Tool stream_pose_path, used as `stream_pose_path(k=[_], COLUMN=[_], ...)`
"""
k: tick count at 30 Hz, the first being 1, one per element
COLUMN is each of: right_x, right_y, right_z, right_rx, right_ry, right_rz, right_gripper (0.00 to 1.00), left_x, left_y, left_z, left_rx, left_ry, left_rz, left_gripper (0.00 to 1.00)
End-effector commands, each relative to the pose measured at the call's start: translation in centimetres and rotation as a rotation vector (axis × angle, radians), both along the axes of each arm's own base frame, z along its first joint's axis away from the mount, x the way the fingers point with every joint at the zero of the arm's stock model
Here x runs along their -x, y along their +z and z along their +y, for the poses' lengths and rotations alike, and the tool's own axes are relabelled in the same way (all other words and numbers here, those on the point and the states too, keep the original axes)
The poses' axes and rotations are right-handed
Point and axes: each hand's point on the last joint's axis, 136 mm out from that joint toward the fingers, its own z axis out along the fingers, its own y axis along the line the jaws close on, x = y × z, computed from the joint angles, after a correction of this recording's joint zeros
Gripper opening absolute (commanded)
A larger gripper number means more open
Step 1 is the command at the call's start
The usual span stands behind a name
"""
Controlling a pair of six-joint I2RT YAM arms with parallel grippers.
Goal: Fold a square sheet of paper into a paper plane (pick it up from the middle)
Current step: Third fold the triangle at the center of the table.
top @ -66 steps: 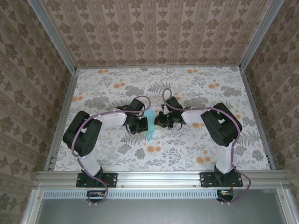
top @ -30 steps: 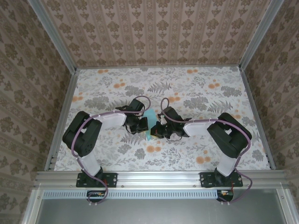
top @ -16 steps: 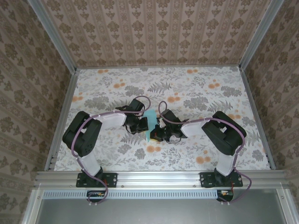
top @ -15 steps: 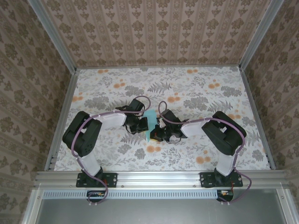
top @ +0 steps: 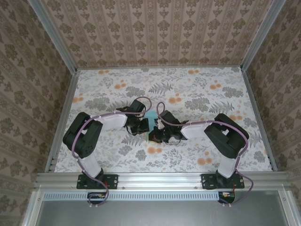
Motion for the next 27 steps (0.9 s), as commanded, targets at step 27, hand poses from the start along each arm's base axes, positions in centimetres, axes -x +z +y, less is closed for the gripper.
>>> stream_pose_path(k=[27], right_x=[-7.8], right_y=[0.3], right_z=[-4.0], right_rx=[0.095], right_ry=[-0.127], right_rz=[-0.104], right_gripper=[0.01], left_x=[0.9], left_y=[-2.6], left_z=[3.4], left_rx=[-0.161], left_ry=[-0.102], left_rz=[0.003], left_gripper=[0.0])
